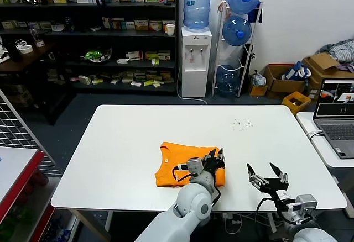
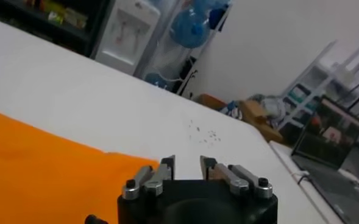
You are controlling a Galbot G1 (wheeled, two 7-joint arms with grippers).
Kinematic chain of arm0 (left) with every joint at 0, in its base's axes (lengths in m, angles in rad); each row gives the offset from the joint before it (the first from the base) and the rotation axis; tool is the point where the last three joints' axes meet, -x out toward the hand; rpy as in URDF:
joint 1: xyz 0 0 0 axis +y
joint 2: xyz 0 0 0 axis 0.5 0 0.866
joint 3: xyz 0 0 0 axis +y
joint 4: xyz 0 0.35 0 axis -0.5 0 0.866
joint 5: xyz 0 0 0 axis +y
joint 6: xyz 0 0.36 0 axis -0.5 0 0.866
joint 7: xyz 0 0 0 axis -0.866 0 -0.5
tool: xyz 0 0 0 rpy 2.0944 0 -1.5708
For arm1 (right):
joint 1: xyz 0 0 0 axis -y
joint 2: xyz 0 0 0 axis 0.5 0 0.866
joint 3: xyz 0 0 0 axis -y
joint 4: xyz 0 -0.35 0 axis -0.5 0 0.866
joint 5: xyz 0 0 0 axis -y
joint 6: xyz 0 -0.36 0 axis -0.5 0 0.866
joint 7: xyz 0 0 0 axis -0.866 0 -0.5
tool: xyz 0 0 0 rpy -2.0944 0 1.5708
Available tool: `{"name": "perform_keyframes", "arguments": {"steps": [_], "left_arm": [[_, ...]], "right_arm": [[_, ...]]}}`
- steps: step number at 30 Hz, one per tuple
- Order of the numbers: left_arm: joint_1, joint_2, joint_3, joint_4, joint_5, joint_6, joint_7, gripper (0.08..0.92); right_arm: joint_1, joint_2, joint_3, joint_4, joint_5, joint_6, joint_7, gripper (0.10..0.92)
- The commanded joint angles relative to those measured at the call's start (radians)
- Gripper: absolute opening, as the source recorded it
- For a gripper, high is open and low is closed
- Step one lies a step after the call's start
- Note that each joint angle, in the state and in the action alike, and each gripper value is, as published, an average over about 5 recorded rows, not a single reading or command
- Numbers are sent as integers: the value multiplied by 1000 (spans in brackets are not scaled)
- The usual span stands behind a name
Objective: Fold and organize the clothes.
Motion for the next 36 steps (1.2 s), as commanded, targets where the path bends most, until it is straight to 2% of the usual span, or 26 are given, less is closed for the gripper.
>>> {"name": "perform_keyframes", "arguments": {"steps": [1, 4, 6, 10, 15, 24, 36], "left_arm": [[420, 271, -286, -290, 342, -271, 410, 460], [583, 353, -443, -293, 426, -426, 489, 547], [681, 362, -544, -287, 457, -526, 531, 607], [798, 311, -683, -285, 463, -648, 582, 720], [850, 229, -719, -280, 470, -727, 613, 814], [847, 110, -684, -243, 581, -812, 661, 823], [819, 61, -684, -201, 625, -828, 658, 823]], "right_arm": [[31, -1, -16, -25, -66, 185, -175, 823], [63, 63, -44, -114, -155, 262, -210, 823], [66, 111, -47, -174, -218, 308, -238, 823], [38, 187, -34, -249, -258, 352, -265, 823], [3, 250, 11, -284, -291, 422, -276, 823], [-54, 328, 82, -287, -341, 578, -315, 823], [-50, 406, 65, -317, -368, 701, -354, 823]]}}
